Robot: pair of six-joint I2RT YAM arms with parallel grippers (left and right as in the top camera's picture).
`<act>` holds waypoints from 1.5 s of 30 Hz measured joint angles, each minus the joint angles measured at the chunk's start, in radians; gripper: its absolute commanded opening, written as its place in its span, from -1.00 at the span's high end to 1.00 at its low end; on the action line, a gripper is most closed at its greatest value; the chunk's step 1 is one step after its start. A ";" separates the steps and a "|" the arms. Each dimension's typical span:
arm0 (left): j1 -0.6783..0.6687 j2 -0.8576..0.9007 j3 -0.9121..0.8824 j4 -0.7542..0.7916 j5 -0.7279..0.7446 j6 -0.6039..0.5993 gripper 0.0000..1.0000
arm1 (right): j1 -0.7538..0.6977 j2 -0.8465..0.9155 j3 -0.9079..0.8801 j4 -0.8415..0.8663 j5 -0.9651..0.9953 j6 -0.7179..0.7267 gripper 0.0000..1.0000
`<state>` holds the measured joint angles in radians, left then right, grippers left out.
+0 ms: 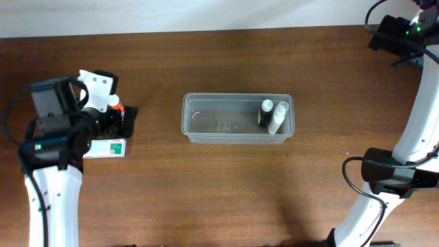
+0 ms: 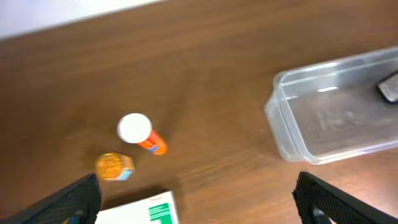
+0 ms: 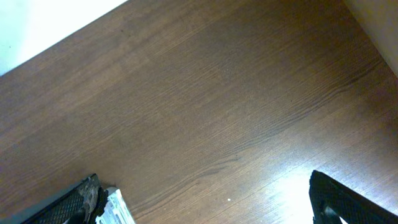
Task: Pack container
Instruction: 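Move the left gripper down to the white-green medicine box, then grasp the medicine box with the left gripper and tilt it upright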
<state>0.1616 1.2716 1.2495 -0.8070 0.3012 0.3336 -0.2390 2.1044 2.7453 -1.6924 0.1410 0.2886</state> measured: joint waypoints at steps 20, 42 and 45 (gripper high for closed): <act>0.005 0.296 0.009 -0.021 -0.098 -0.397 -0.99 | 0.000 0.000 0.000 0.000 0.000 0.000 -0.97; 0.161 0.477 -0.032 -0.089 -0.310 -0.919 -0.98 | 0.000 0.000 0.000 0.000 0.000 0.000 -0.97; 0.187 0.477 -0.091 -0.040 -0.313 -0.991 -0.98 | 0.000 0.000 0.000 0.000 0.000 0.000 -0.97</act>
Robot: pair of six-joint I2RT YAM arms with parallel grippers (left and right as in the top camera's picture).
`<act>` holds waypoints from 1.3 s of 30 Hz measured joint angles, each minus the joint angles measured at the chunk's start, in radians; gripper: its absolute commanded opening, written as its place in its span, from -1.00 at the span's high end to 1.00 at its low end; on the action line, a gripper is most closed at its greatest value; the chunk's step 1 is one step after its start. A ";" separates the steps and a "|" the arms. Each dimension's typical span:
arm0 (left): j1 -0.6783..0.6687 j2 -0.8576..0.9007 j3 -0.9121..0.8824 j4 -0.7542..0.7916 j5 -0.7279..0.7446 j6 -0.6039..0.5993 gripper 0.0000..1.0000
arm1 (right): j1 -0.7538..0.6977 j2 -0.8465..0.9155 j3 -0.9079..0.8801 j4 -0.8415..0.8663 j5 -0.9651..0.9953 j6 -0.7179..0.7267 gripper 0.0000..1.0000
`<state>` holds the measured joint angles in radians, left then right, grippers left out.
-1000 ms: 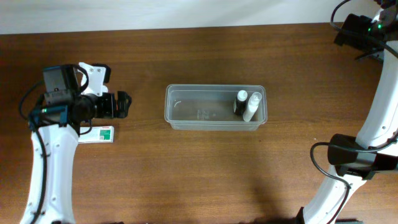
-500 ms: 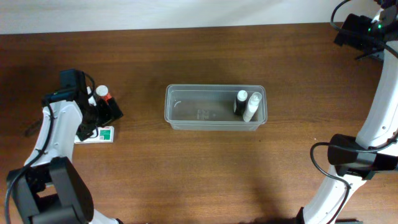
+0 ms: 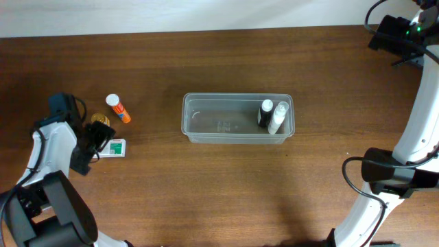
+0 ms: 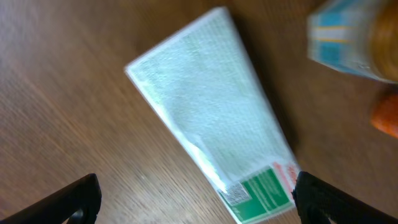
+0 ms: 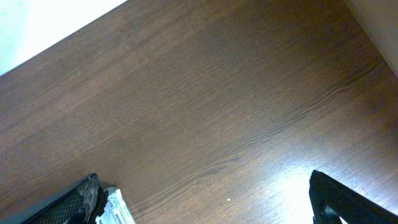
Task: Pack container
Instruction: 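Grasp the medicine box with the left gripper and tilt it upright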
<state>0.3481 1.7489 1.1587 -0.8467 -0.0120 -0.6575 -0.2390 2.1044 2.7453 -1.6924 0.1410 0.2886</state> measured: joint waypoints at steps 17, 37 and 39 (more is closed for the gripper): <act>0.015 0.001 -0.075 0.186 0.000 -0.129 -0.95 | 0.000 0.000 0.000 0.000 0.000 -0.001 -0.97; 0.015 0.001 -0.126 0.230 0.000 -0.130 -0.96 | 0.000 0.000 0.000 0.000 0.000 0.000 -0.97; 0.015 0.001 -0.126 0.240 0.000 -0.130 -0.96 | 0.000 0.000 0.000 0.000 0.000 -0.001 -0.97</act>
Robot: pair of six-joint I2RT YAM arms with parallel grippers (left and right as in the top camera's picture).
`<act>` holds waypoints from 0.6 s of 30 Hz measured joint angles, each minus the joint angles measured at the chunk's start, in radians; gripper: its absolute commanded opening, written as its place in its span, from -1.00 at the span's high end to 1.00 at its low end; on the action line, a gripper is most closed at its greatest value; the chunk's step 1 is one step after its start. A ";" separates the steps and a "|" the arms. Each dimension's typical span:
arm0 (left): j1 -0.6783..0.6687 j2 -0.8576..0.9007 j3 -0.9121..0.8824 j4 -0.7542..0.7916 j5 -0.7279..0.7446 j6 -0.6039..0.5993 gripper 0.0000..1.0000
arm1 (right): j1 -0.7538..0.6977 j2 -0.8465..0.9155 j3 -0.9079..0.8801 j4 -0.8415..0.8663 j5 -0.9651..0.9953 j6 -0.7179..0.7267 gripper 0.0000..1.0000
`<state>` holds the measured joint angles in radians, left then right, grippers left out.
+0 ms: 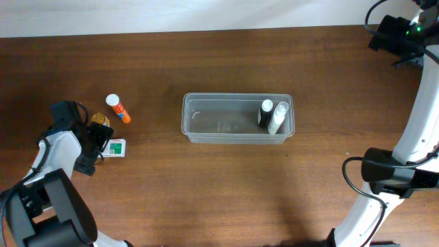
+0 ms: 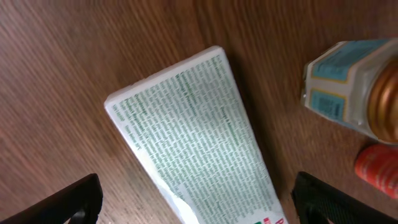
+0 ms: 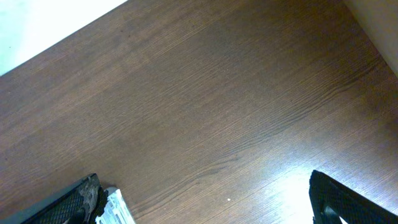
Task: Pack container
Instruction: 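Grasp the medicine box with the left gripper and tilt it upright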
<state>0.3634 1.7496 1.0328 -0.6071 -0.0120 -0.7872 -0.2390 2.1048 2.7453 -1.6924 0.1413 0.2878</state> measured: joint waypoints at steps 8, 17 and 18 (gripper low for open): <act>0.000 0.007 -0.001 0.039 -0.001 0.000 -0.96 | 0.000 0.000 0.000 0.000 0.000 0.000 -0.97; 0.000 0.053 0.001 0.048 -0.006 0.000 -0.92 | 0.000 0.000 0.000 0.000 0.000 0.000 -0.96; 0.000 0.053 0.001 0.048 -0.006 0.000 -0.88 | 0.000 0.000 0.000 0.000 0.000 0.001 -0.97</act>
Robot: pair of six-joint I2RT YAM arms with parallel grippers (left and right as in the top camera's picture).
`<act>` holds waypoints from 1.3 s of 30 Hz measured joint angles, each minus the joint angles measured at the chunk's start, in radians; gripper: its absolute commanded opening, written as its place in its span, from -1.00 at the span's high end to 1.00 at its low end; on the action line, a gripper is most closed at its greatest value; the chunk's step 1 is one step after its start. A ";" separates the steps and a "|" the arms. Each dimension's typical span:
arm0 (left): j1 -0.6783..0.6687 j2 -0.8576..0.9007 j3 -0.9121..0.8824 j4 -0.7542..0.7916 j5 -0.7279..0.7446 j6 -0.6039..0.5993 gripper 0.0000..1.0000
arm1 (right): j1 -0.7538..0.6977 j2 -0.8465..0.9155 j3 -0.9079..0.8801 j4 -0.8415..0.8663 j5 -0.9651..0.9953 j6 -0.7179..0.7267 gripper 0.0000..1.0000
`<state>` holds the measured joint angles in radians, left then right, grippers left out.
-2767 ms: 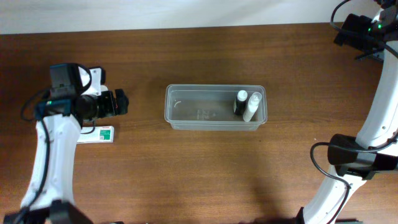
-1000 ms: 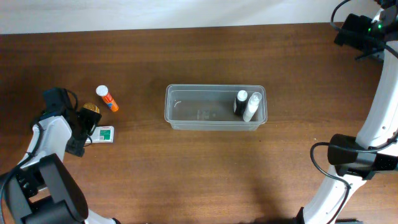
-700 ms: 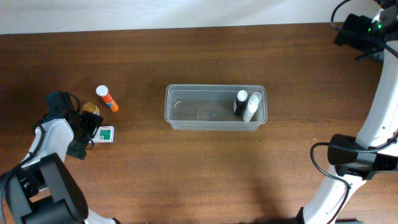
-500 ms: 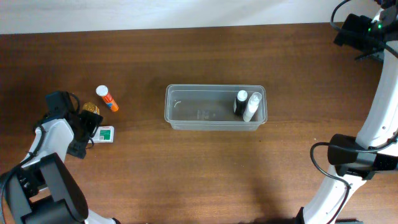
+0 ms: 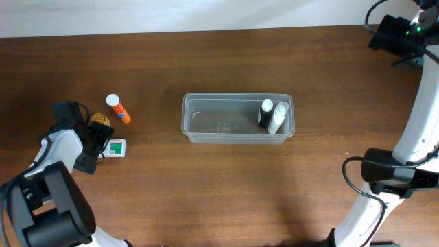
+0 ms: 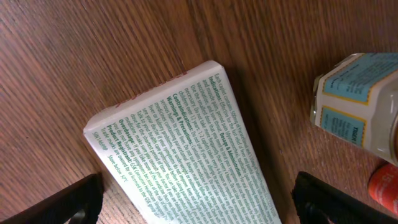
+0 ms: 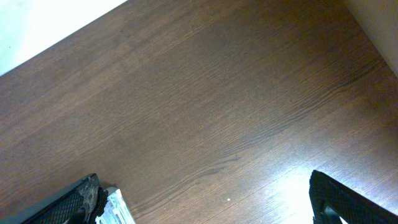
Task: Pack container
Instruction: 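Grasp the medicine box with the left gripper and tilt it upright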
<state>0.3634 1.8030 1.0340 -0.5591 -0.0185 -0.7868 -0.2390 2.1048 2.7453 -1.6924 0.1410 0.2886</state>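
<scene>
A clear plastic container (image 5: 233, 130) sits mid-table with a black bottle (image 5: 265, 113) and a white bottle (image 5: 278, 116) standing at its right end. On the left lie a white and green printed box (image 5: 115, 147), an amber bottle (image 5: 101, 120) and an orange tube with a white cap (image 5: 116, 108). My left gripper (image 5: 95, 148) is open, low over the box (image 6: 186, 143), one finger on each side of it. The amber bottle (image 6: 357, 102) with its blue label stands right of the box. My right gripper (image 5: 394, 34) is open at the far right corner, holding nothing.
The orange tube (image 6: 382, 186) lies just past the amber bottle, close to my left gripper's right finger (image 6: 336, 199). The right wrist view shows only bare wooden tabletop (image 7: 205, 106). The container's left half holds nothing.
The left wrist camera has come closer to the box, whose print now reads larger and sharper. The left gripper is still open around it. The right arm has not moved.
My left gripper first hung open, high above the box, tube and amber bottle. Then it was down at the box, open, with a finger on each side. It has come nearer to the box at each moment since. The right arm stayed parked.
</scene>
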 measured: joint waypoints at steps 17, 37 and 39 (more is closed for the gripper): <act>0.002 0.004 0.003 -0.116 0.038 0.158 -0.14 | 0.000 0.000 0.000 0.000 0.000 -0.001 -0.97; 0.002 0.031 0.303 -0.343 0.056 0.338 -0.10 | 0.000 0.000 0.000 0.000 0.000 -0.001 -0.97; 0.002 0.031 0.303 -0.360 0.056 0.341 -0.10 | 0.000 0.000 0.000 0.000 0.000 0.000 -0.97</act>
<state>0.3653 1.8339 1.3373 -0.9195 0.0380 -0.4454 -0.2390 2.1044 2.7453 -1.6924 0.1413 0.2882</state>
